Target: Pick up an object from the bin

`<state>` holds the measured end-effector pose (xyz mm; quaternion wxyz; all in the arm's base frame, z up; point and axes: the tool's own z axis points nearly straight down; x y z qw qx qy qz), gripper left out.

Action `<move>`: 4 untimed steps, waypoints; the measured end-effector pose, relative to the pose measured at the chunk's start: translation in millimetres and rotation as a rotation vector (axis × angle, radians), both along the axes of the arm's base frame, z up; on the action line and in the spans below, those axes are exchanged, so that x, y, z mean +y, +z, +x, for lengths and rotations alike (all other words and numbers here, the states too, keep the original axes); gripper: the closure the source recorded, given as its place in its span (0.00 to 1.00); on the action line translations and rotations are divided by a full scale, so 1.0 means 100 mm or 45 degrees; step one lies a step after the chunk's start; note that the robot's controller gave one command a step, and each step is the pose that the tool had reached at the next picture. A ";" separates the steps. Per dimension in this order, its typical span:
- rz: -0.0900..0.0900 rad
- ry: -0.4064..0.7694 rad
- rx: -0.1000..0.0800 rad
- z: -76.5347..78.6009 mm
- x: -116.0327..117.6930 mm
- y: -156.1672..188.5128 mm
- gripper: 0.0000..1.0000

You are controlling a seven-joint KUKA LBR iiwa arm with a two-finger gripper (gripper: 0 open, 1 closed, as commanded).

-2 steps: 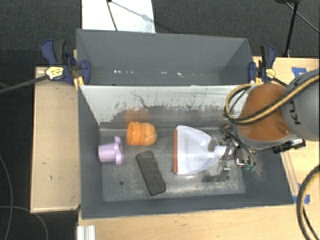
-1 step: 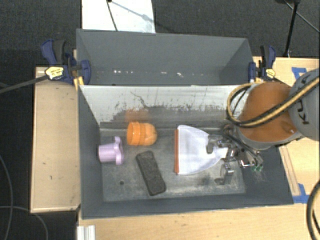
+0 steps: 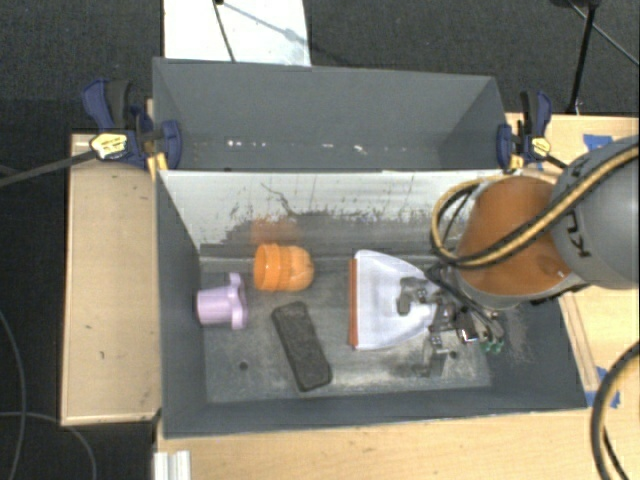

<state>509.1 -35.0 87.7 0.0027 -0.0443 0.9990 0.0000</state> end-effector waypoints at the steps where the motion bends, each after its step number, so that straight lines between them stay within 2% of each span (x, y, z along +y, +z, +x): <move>1: 0.001 -0.178 0.007 -0.05 0.11 -0.17 0.00; 2: 0.001 -0.171 0.003 -0.02 0.17 -0.18 0.00; 3: 0.002 -0.667 0.004 -0.02 -0.13 -0.14 1.00; 4: 0.002 -0.667 0.004 -0.02 -0.13 -0.14 1.00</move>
Offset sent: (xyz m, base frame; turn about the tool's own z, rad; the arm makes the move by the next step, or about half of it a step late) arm -0.0024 0.0166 -0.0177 0.1374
